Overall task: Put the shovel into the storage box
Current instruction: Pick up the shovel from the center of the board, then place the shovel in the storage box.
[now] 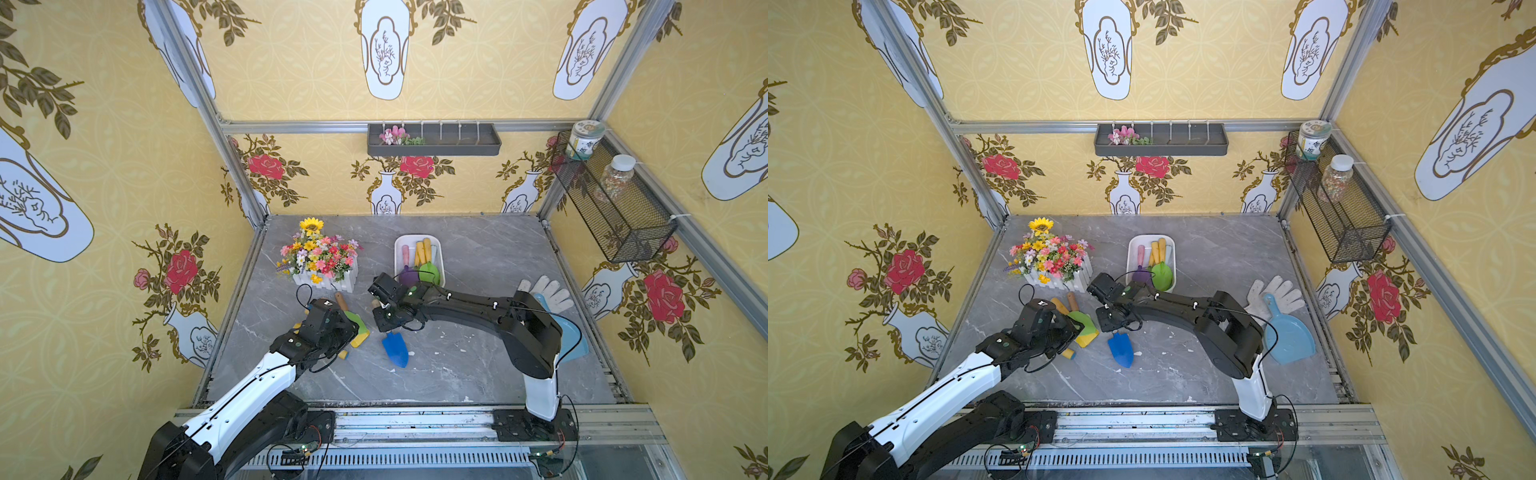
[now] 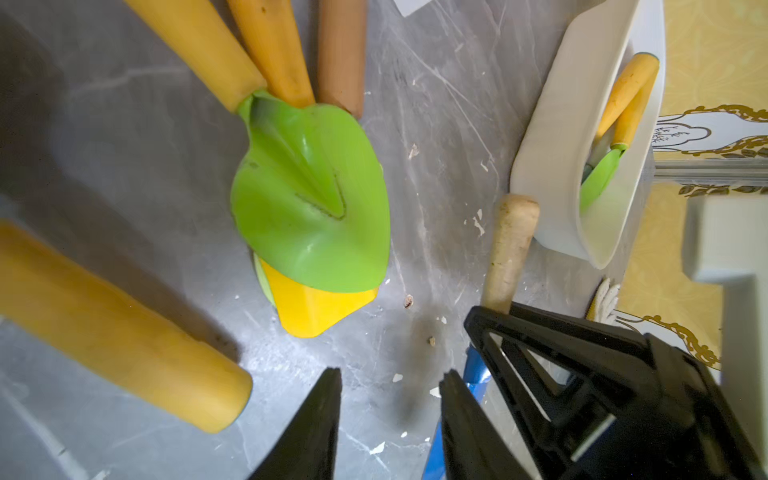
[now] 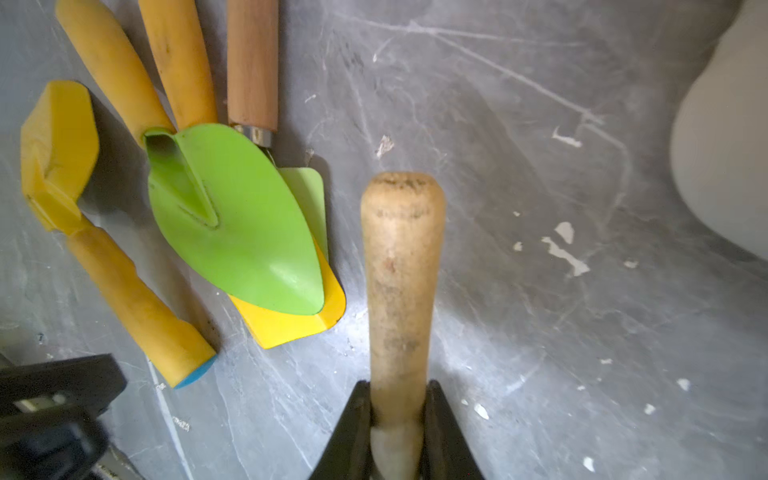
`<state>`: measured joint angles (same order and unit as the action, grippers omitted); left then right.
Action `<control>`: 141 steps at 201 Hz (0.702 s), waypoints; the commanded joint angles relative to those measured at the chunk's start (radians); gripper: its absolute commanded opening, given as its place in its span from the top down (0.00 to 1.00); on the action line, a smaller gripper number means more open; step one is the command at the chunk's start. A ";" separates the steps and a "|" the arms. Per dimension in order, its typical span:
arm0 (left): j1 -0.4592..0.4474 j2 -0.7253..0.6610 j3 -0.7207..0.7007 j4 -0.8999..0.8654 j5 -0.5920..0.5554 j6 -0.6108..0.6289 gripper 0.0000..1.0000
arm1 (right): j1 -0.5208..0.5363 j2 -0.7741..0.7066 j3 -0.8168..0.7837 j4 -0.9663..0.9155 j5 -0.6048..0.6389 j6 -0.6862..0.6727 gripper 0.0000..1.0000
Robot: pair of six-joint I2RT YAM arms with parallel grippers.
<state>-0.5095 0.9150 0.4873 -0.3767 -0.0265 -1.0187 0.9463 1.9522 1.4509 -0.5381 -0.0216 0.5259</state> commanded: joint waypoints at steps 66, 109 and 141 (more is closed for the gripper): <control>-0.039 0.133 0.069 0.147 0.070 0.052 0.56 | -0.139 -0.111 0.014 -0.060 0.006 -0.019 0.82; -0.067 0.172 0.088 0.171 0.074 0.055 0.56 | -0.244 -0.082 0.134 -0.124 0.025 -0.055 0.82; -0.080 0.173 0.082 0.178 0.074 0.048 0.56 | -0.318 -0.029 0.241 -0.150 0.033 -0.073 0.82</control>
<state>-0.5835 1.0859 0.5739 -0.2298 0.0406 -0.9764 0.6731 1.8862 1.6245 -0.6518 -0.0158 0.4801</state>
